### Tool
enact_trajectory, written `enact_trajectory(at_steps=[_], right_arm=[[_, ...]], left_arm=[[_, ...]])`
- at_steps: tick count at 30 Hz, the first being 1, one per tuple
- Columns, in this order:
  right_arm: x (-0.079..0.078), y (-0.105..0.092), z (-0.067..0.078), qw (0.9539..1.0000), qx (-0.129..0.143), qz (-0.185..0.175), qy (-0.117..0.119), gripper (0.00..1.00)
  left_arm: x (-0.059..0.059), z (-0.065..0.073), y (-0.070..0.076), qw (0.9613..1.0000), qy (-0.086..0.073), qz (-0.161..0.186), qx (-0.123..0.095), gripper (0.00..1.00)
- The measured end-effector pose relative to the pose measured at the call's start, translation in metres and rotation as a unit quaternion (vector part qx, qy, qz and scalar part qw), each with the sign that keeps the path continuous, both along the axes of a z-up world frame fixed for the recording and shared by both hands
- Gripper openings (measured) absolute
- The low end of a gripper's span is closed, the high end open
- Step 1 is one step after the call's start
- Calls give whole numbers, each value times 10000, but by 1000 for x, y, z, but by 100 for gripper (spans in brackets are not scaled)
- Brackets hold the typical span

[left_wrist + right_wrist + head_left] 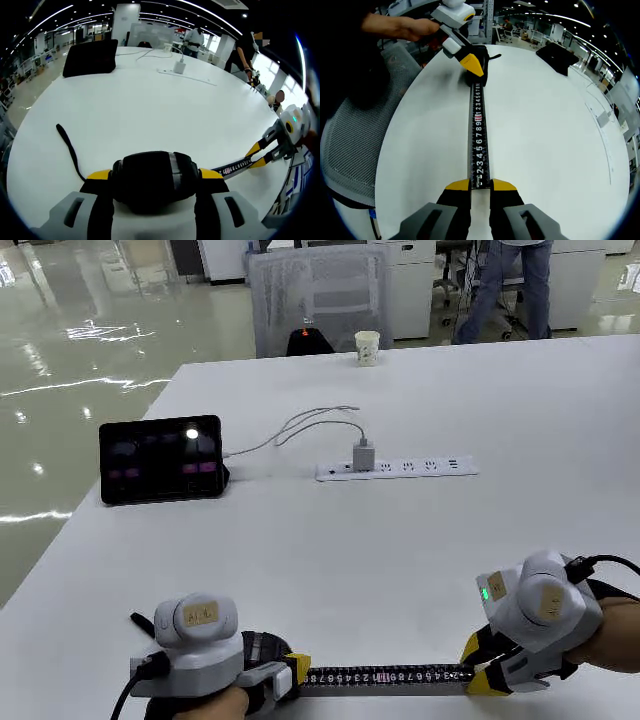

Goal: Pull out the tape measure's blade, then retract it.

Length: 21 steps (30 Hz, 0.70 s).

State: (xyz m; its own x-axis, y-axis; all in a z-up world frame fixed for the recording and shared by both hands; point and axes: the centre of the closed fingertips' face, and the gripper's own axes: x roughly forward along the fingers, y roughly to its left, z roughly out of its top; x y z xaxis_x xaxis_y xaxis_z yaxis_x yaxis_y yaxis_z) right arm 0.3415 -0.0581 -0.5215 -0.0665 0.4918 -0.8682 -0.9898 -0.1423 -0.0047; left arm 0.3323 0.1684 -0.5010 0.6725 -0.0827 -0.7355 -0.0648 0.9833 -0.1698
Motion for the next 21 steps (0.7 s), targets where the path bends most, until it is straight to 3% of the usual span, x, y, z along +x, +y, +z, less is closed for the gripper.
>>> enact_trajectory(at_steps=[21], right_arm=[[0, 26, 1, 9999, 117, 59, 8, 10]], left_arm=[[0, 0, 0, 10000, -7, -4, -45, 60]])
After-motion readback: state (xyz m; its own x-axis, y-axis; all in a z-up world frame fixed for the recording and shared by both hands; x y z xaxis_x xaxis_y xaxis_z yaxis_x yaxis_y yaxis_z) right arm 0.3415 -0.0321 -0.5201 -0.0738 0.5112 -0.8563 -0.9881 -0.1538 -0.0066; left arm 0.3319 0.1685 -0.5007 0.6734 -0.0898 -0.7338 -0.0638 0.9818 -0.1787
